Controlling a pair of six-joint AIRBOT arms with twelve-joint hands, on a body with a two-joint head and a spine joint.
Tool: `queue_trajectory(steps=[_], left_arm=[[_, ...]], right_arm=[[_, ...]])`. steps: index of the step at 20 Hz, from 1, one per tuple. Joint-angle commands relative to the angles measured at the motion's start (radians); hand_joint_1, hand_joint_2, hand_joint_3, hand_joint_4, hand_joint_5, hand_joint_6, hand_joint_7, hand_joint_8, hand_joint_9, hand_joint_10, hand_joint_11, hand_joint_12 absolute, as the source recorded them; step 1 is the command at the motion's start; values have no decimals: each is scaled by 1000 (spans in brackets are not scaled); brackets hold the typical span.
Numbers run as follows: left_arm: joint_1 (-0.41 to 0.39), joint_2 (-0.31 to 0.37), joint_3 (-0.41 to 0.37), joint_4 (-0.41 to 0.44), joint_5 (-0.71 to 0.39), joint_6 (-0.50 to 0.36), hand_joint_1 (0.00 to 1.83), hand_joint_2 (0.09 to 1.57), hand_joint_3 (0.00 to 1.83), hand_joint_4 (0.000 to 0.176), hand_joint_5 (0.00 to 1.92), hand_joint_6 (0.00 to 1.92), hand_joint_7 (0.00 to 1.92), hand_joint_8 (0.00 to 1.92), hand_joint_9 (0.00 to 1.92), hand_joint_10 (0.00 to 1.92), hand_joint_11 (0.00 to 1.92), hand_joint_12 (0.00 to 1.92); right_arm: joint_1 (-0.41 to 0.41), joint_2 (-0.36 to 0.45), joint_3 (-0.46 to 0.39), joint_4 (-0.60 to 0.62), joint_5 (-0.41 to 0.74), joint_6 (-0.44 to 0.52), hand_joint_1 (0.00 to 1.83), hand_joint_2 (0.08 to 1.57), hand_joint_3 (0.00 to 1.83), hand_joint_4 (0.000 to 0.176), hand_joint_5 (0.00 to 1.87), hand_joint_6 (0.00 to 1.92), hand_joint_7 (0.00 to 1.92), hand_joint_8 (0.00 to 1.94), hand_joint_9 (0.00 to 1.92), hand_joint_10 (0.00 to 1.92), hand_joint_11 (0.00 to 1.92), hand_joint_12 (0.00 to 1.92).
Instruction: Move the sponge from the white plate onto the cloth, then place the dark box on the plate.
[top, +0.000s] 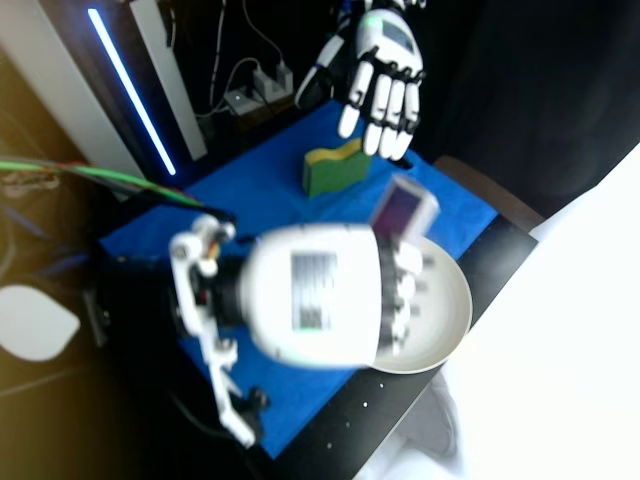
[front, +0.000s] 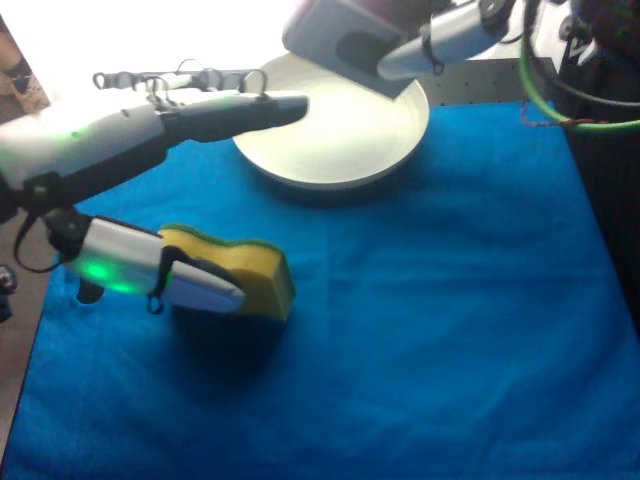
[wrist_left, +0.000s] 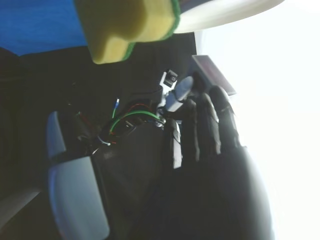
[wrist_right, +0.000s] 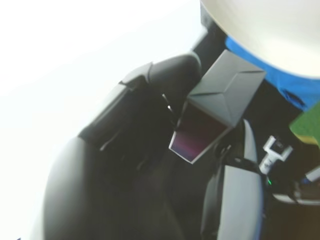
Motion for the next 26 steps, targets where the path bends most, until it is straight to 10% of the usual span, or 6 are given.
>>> queue_trajectory(steps=[1,7,9,14,23,26], left_arm=[[-21,-6,10,-27,-102,-5,837,837,1,122,178,5,284,2,242,1,0,724],[-65,-47,38,17,-69,-24,810,866,0,119,154,15,294,7,262,6,0,666],[-65,-49,39,18,-68,-25,767,870,0,98,162,5,318,5,291,8,0,806],[-65,-49,41,18,-71,-30,822,856,0,121,207,13,314,4,264,1,0,640],[-7,-19,29,-78,-155,-27,744,803,0,132,183,3,293,1,276,6,0,804],[58,26,-10,-203,-260,47,633,847,1,62,154,0,146,2,163,3,0,855]], right_arm=[[13,-16,15,39,54,26,1374,1025,1,0,971,1059,1276,532,1217,635,655,1224],[15,-82,67,-56,-50,49,1391,1057,4,0,916,1132,1204,587,1055,905,681,1156],[15,-89,68,-80,-56,49,1124,1004,0,0,776,391,934,532,865,912,651,1446],[15,-90,60,-97,-56,49,746,854,0,173,55,2,142,5,261,23,30,979],[-26,54,-56,130,244,48,633,821,0,176,0,0,0,0,93,19,0,532],[-133,175,-181,322,480,27,761,827,0,176,0,0,0,0,6,0,0,33]])
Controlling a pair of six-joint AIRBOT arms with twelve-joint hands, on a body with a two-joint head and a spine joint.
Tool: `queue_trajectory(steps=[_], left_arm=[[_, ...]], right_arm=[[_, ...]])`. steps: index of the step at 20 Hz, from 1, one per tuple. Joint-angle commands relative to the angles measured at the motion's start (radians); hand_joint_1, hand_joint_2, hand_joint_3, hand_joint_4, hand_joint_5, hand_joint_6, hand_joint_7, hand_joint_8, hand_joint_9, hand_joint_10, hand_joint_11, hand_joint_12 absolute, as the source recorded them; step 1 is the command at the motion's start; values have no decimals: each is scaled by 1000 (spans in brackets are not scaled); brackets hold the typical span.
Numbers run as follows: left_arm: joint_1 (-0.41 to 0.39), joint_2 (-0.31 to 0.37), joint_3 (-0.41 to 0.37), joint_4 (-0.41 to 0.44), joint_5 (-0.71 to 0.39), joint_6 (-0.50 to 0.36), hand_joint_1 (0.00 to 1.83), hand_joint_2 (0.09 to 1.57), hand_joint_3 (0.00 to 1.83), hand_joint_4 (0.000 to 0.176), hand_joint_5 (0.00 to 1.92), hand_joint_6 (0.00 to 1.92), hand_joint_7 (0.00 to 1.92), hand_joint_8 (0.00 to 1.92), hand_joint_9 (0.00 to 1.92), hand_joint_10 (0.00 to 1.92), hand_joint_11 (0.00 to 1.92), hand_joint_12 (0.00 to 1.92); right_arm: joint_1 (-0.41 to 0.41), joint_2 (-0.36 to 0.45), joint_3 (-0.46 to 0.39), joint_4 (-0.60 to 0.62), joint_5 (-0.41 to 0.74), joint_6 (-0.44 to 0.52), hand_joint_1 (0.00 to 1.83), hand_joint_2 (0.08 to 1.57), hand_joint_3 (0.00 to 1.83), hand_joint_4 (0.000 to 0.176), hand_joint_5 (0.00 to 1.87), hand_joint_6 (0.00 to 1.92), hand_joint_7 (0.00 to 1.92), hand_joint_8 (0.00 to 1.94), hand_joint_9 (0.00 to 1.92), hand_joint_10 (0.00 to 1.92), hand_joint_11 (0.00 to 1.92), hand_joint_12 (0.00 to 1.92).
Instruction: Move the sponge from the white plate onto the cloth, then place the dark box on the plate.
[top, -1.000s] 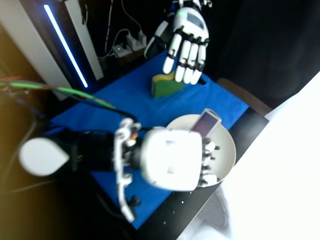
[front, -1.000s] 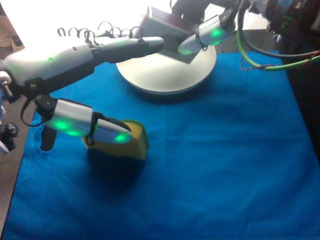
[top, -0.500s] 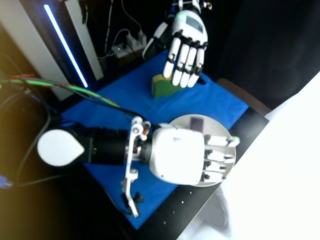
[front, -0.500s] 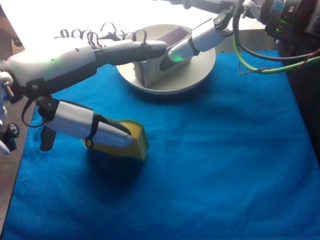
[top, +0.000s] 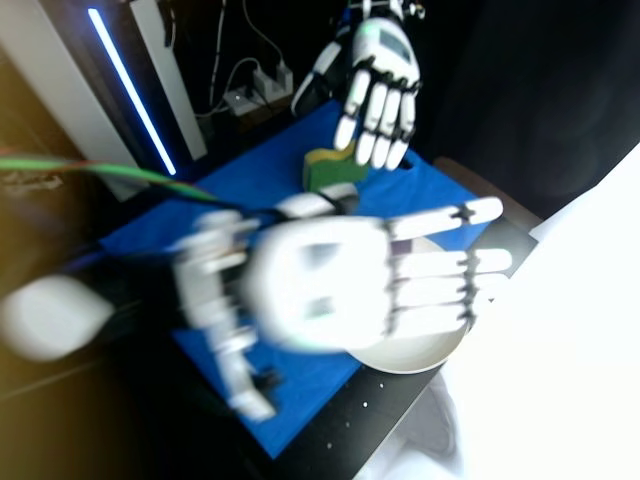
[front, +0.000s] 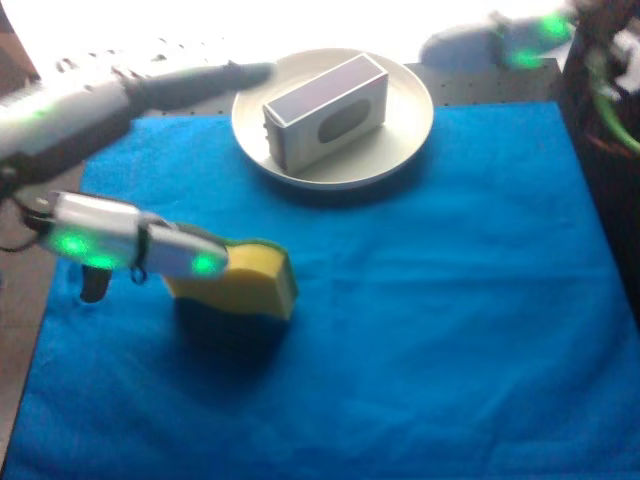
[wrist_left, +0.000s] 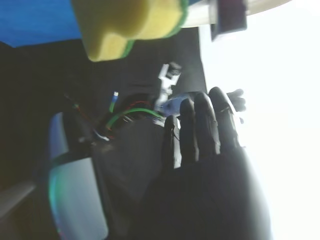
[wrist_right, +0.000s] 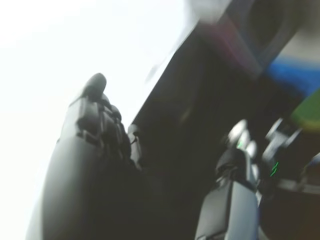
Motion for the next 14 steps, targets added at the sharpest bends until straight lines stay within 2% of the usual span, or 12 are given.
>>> queue_trajectory(steps=[1,2,3,4,5,6,7,8,9,10,11,14], left_arm=[[7,7,-13,-48,-181,10,707,814,0,92,101,0,84,0,99,0,0,804],[29,17,-24,-79,-218,27,661,837,2,98,53,0,63,0,98,3,0,846],[62,27,-38,-123,-267,42,599,889,24,75,40,0,56,0,106,6,0,856],[99,29,-47,-164,-318,45,474,909,30,70,7,0,15,0,81,0,0,856],[140,29,-56,-206,-371,46,370,917,30,75,1,0,2,0,72,0,0,854],[189,28,-73,-262,-436,52,303,928,21,108,0,0,0,0,44,0,0,802],[226,26,-86,-298,-489,56,247,956,16,103,0,0,0,0,8,0,0,691],[265,23,-99,-336,-543,56,196,989,14,131,0,0,0,0,1,0,0,526],[298,19,-108,-367,-589,56,158,1016,11,133,0,0,0,0,0,0,0,445],[325,11,-116,-397,-632,56,100,1065,27,106,0,0,0,0,0,0,0,433],[345,1,-121,-424,-670,56,81,1097,15,108,0,0,0,0,0,0,0,285],[394,-24,-136,-479,-745,54,94,1083,1,150,0,0,0,0,0,0,0,304]], right_arm=[[-3,7,-32,97,208,-13,694,780,0,176,0,0,0,0,0,0,0,6],[-36,40,-78,144,263,-38,663,772,0,176,0,0,0,0,0,0,0,0],[-100,78,-137,221,344,-71,798,801,0,176,7,3,0,0,0,0,0,0],[-162,112,-193,284,427,-100,808,813,0,176,1,0,0,0,0,0,0,0],[-238,143,-254,353,510,-127,808,836,9,176,0,0,0,0,0,0,0,0],[-316,168,-316,432,612,-159,819,837,7,176,0,0,12,4,0,0,0,0],[-373,181,-357,480,677,-176,748,849,12,176,0,0,46,17,17,6,0,0],[-423,190,-388,517,730,-176,752,865,16,176,0,0,46,13,3,0,0,0],[-464,198,-415,544,763,-176,740,866,14,176,0,0,36,7,0,0,0,0],[-501,204,-436,566,785,-176,715,866,11,176,29,11,30,4,0,0,0,0],[-545,211,-460,596,809,-176,642,886,18,176,9,2,35,5,0,0,0,0],[-617,222,-501,627,816,-176,571,874,5,176,0,0,38,3,0,0,0,0]])
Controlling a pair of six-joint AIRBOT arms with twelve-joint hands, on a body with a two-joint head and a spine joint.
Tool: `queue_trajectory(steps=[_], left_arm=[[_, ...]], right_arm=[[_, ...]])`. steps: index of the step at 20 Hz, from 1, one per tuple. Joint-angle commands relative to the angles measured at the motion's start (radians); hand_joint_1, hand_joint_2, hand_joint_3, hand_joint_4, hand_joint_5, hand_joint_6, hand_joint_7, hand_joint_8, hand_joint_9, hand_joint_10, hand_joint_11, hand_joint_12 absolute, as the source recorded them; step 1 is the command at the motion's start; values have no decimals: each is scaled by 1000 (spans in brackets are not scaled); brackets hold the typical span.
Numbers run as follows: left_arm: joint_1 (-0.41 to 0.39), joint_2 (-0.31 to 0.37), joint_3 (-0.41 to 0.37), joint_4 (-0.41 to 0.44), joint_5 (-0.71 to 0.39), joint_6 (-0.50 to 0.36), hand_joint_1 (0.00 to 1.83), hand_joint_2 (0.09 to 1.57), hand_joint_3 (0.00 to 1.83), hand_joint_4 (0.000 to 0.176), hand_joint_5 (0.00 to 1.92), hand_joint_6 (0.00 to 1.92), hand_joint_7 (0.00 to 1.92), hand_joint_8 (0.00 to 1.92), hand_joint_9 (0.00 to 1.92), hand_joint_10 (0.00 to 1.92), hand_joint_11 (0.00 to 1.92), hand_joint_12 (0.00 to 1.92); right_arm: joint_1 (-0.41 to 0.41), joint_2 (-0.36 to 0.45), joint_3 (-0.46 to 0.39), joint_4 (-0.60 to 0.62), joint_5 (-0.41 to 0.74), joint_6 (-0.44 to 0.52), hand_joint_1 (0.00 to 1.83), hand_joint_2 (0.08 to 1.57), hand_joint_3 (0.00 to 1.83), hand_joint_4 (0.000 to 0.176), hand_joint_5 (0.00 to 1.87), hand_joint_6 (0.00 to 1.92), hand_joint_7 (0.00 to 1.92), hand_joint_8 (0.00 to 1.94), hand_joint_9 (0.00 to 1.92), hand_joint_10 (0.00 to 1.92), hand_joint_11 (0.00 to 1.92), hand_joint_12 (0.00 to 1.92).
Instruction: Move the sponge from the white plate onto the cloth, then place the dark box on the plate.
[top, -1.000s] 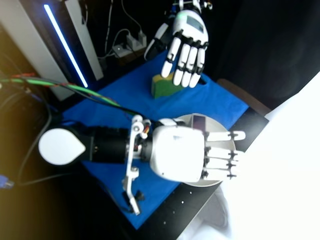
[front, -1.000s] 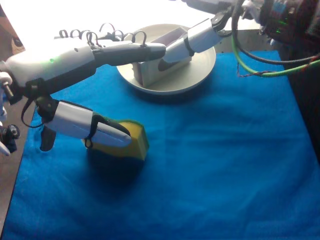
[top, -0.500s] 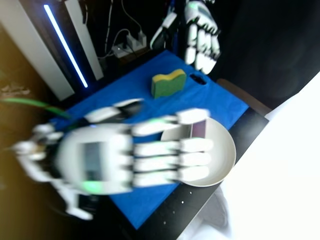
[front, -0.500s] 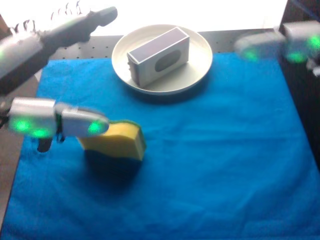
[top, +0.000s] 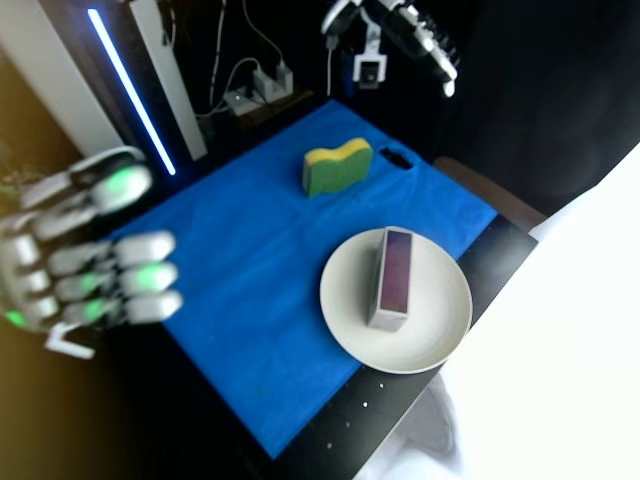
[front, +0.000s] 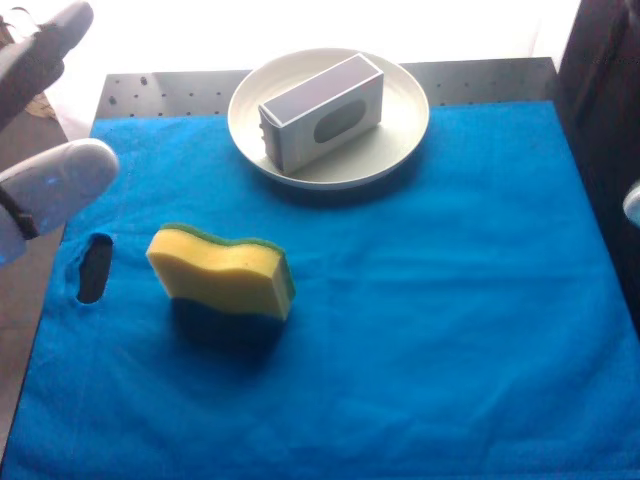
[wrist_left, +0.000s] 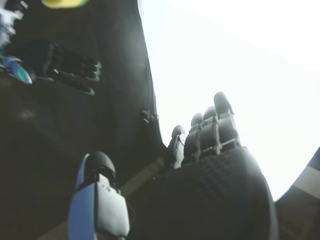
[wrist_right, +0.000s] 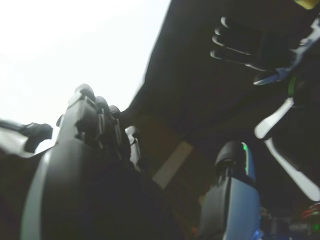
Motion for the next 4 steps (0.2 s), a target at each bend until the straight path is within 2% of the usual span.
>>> queue_trajectory(steps=[1,2,4], left_arm=[[2,-4,-2,-4,-156,-5,118,1045,0,147,0,0,0,0,0,0,0,270],[22,-4,-9,-18,-181,-10,145,1011,0,151,0,0,0,0,0,0,0,265],[33,-4,-12,-17,-191,-20,130,1009,0,153,0,0,0,0,0,0,0,380]], right_arm=[[3,2,-3,18,122,6,577,880,7,176,0,0,35,1,0,0,0,0],[-5,2,-12,18,122,6,559,890,10,176,0,0,10,0,0,0,0,0],[-11,2,-21,18,122,6,550,924,19,176,0,0,22,6,0,0,0,0]])
